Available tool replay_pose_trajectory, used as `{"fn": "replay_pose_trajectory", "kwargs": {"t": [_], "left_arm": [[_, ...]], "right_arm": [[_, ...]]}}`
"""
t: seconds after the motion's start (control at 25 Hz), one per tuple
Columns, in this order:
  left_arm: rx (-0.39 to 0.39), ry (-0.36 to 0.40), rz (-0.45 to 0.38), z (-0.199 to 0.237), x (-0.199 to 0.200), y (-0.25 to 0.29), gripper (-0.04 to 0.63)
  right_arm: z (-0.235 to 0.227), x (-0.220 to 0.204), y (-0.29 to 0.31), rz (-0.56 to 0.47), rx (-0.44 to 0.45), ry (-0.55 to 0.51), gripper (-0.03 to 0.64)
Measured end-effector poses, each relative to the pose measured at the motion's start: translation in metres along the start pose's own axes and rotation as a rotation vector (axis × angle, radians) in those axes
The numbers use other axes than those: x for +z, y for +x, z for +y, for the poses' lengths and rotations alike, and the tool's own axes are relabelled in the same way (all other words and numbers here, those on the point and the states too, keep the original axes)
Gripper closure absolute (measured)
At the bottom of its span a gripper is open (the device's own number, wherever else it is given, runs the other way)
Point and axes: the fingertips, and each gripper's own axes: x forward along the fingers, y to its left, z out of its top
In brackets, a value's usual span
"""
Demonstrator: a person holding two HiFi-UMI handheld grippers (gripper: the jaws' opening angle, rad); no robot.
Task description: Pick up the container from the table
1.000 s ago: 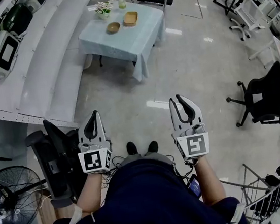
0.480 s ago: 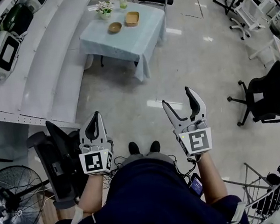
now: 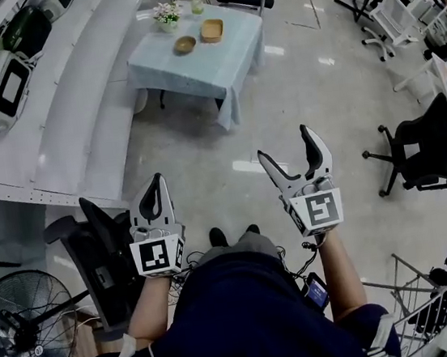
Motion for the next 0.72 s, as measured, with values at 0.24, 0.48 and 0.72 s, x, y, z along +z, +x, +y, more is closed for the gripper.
{"fn": "replay_pose_trajectory", "kwargs": {"t": [0.24, 0.48, 0.72], "left_arm": [[-0.003, -0.002, -0.013, 0.009, 0.001, 0.011, 0.594], [0.004, 0.007, -0.004, 0.020, -0.003, 0.042, 0.594], [0.041, 0.018, 0.007, 0.036, -0.007, 0.104, 0.594]], "right_arm": [[0.002, -0.007, 0.023, 0.019, -0.010, 0.014, 0.186], [-0.017, -0.010, 0.064, 0.025, -0.016, 0.029, 0.186], [-0.057, -0.022, 0.123, 0.026, -0.012, 0.076, 0.186]]}}
